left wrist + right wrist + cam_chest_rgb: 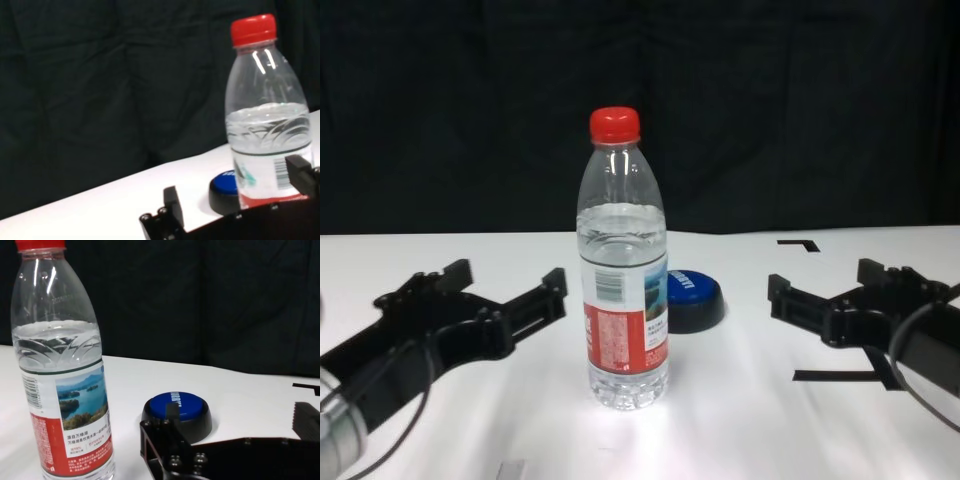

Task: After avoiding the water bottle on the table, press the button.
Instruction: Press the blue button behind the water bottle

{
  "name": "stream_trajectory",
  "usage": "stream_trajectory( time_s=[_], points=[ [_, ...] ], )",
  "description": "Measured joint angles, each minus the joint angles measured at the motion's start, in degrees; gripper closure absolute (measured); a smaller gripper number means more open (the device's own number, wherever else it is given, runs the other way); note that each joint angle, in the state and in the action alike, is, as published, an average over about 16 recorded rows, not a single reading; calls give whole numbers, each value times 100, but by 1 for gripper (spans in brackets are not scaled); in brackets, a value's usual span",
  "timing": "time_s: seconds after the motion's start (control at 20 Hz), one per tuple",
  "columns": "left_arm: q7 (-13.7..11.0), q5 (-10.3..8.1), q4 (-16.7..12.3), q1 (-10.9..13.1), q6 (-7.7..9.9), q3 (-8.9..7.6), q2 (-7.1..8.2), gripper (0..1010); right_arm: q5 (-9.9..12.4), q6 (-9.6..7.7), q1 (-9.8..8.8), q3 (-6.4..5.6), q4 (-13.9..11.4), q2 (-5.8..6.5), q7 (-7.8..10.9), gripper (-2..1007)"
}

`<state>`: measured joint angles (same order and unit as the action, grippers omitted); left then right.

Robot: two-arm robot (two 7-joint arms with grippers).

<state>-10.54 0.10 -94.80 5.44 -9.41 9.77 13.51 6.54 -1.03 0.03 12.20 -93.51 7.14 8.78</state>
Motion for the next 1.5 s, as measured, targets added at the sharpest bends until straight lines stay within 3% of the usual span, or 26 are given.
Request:
stream_trajectory(
  time_s=[1.5],
  points=[
    [395,290,-609,739,125,-576,-291,7,0,0,0,0,0,0,0,2]
  ],
)
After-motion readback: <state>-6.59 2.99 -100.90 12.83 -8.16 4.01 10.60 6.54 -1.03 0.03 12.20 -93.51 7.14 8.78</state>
